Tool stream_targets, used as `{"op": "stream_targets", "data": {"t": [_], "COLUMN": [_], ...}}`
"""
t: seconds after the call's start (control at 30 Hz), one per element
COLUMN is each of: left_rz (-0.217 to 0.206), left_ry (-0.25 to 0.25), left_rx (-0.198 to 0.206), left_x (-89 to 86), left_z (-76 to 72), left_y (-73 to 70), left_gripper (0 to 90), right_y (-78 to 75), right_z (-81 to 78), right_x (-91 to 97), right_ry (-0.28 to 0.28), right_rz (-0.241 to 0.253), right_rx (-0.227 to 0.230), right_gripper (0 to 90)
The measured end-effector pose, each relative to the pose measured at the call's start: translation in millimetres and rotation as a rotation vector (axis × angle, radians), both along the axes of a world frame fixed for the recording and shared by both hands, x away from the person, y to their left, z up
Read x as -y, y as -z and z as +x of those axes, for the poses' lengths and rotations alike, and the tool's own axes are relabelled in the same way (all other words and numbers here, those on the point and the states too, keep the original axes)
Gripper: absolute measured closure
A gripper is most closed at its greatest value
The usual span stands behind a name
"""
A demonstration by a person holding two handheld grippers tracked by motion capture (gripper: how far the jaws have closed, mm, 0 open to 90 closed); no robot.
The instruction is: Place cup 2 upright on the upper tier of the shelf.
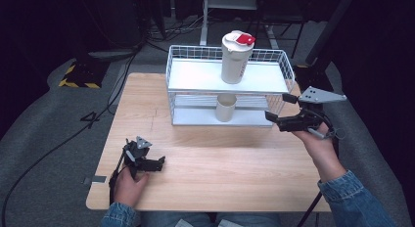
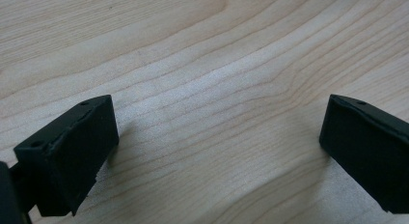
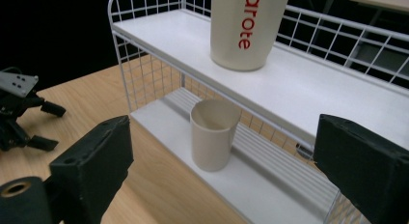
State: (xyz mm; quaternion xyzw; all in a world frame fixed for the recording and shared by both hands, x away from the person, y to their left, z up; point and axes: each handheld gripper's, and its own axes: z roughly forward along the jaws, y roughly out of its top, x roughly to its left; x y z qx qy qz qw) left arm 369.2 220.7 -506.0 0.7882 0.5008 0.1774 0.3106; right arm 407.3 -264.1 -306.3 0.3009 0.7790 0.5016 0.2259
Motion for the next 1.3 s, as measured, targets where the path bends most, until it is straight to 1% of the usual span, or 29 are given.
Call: {"op": "stream_targets", "data": {"t": [0.03,0.1,0.17,0.27,0.3,0.33,0.4,0.57,0.6,0.63,0.67,0.7,0.77,0.87,0.9,0.97,1.0,1.07,1.13,1.3], "left_rz": [0.000,0.000,0.000,0.000,0.000,0.000,0.001,0.001,0.000,0.000,0.000,0.000,0.000,0.000,0.001,0.000,0.000,0.000,0.000,0.000], "left_ry": [0.000,0.000,0.000,0.000,0.000,0.000,0.001,0.001,0.000,0.000,0.000,0.000,0.000,0.000,0.001,0.000,0.000,0.000,0.000,0.000], "left_rx": [0.000,0.000,0.000,0.000,0.000,0.000,-0.001,-0.001,0.000,0.000,0.000,0.000,0.000,0.000,-0.001,0.000,0.000,0.000,0.000,0.000], "left_x": [0.0,0.0,0.0,0.0,0.0,0.0,-0.1,-0.1,0.0,0.0,0.0,0.0,0.0,0.0,-0.1,0.0,0.0,0.0,0.0,0.0], "left_z": [0.0,0.0,0.0,0.0,0.0,0.0,0.0,0.0,0.0,0.0,0.0,0.0,0.0,0.0,0.0,0.0,0.0,0.0,0.0,0.0], "left_y": [0.0,0.0,0.0,0.0,0.0,0.0,-0.1,-0.1,0.0,0.0,0.0,0.0,0.0,0.0,-0.1,0.0,0.0,0.0,0.0,0.0], "left_gripper": [0.6,0.6,0.6,0.6,0.6,0.6,0.6,0.6,0.6,0.6,0.6,0.6,0.6,0.6,0.6,0.6,0.6,0.6,0.6,0.6], "right_y": [0.0,4.8,9.4,16.9,19.4,25.4,27.7,44.5,48.4,56.7,56.7,65.4,68.4,81.0,88.8,91.7,100.6,103.3,111.2,128.2], "right_z": [0.0,-2.8,-5.8,-10.6,-11.7,-14.1,-15.0,-19.4,-20.2,-21.3,-21.3,-22.0,-22.3,-23.9,-25.0,-25.3,-26.4,-26.8,-27.1,-28.0], "right_x": [0.0,3.7,6.9,10.6,11.5,14.0,15.0,21.6,22.4,23.9,23.9,25.5,26.2,29.4,30.7,31.0,32.3,32.8,34.7,36.3], "right_ry": [0.000,0.000,0.006,0.018,0.019,0.024,0.025,0.046,0.052,0.055,0.055,0.058,0.060,0.071,0.077,0.080,0.087,0.092,0.098,0.115], "right_rz": [0.000,0.004,-0.008,-0.047,-0.070,-0.087,-0.085,-0.090,-0.096,-0.100,-0.100,-0.104,-0.102,-0.087,-0.092,-0.096,-0.101,-0.101,-0.098,-0.099], "right_rx": [0.000,-0.013,-0.024,-0.032,-0.041,-0.052,-0.059,-0.085,-0.088,-0.100,-0.100,-0.112,-0.119,-0.127,-0.135,-0.141,-0.158,-0.164,-0.185,-0.210], "right_gripper": [10.8,14.0,15.1,15.0,15.0,15.0,14.9,14.6,14.6,14.6,14.6,14.6,14.6,14.6,14.6,14.6,14.6,14.6,14.6,14.7]}}
